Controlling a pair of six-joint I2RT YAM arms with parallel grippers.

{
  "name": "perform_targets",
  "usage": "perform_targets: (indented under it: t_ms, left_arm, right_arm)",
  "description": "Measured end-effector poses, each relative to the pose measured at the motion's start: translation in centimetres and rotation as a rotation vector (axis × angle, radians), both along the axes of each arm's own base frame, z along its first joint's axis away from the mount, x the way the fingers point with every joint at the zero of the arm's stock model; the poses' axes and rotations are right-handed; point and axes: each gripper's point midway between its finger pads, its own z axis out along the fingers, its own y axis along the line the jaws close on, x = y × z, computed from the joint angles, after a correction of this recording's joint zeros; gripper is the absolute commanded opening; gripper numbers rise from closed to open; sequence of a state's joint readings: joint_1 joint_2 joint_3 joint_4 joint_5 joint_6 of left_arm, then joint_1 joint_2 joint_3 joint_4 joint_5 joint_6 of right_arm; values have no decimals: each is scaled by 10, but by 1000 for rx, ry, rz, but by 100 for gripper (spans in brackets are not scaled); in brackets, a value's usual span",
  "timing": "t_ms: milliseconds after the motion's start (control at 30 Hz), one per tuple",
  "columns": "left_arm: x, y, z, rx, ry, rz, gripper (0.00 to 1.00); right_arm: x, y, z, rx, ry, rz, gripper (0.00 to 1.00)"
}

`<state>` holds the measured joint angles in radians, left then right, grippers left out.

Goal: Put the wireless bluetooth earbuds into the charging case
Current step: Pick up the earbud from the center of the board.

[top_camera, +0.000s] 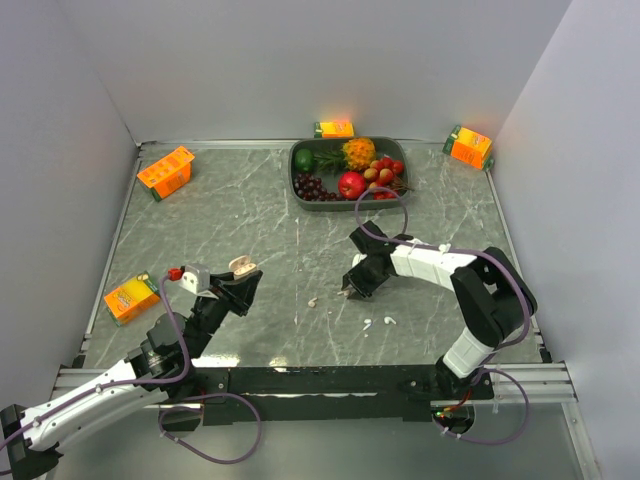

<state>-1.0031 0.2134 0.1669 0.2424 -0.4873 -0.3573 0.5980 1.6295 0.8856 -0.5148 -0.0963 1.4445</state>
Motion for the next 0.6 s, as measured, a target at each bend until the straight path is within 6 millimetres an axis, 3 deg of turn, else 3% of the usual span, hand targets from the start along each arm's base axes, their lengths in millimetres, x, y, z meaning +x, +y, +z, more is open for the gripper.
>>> perform_targets:
  t_ms: [267,467,600]
  left_arm:
    - [0,0,0,0,0,0,1]
    - [0,0,0,0,0,-1,1]
    - [0,0,0,0,0,-2,1]
  right_arm:
    - [1,-3,-2,5,1,-8,23]
    - [2,-3,-2,6,-9,12,0]
    - [2,-12,1,-53,-34,70,0]
